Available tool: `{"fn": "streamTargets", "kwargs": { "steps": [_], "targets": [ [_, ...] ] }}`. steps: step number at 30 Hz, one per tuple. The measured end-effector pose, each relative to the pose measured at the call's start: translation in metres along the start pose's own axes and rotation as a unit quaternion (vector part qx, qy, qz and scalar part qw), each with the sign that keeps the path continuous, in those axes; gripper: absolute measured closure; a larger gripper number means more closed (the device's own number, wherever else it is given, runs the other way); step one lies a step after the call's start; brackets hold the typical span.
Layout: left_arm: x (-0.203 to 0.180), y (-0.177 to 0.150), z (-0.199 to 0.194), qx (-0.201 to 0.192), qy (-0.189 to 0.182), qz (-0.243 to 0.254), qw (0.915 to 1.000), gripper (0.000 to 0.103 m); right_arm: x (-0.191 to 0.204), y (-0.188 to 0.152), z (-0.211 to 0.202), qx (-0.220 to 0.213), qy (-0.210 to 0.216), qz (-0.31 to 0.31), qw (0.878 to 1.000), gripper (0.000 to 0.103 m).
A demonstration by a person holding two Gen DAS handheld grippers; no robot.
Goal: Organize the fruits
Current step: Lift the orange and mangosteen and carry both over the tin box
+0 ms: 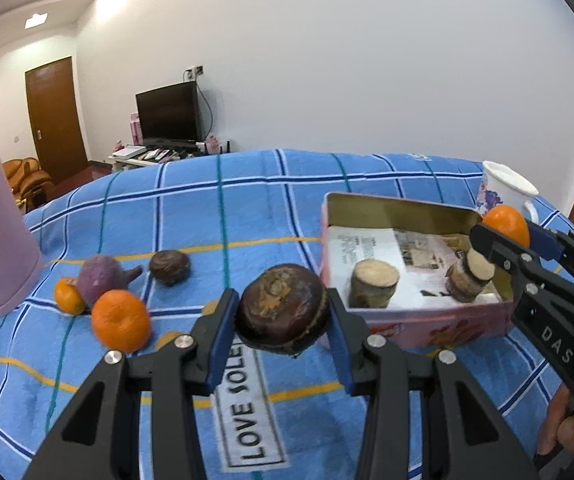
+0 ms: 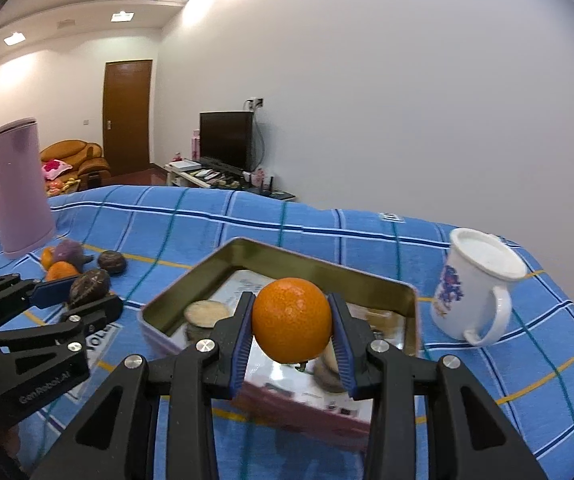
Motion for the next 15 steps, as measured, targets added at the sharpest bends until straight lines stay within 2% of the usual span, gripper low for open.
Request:
{"fn": "streamTargets", "kwargs": {
  "steps": [10, 15],
  "targets": [
    [-0.03, 0.018, 0.012, -0.013, -0.013, 0.008, 0.9998, 0.058, -0.058, -0.004, 0.006, 0.006, -0.057, 0.028, 0.998, 0.065],
    [-0.052, 0.028, 0.024, -0.019, -0.017, 0.019, 0.9995, 0.058, -0.089, -0.007, 0.013, 0.014, -0.076, 0.062, 0.995, 0.065]
  ]
}}
Point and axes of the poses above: each gripper's, at about its wrist camera, not at the fingertips, and z roughly the way its jaws point, x to its left, y to its top, the point moved 9 cm from there along z, roughly the way its jaws point, and after that the axes turned 7 degrees about -z, right-handed, at the moved point
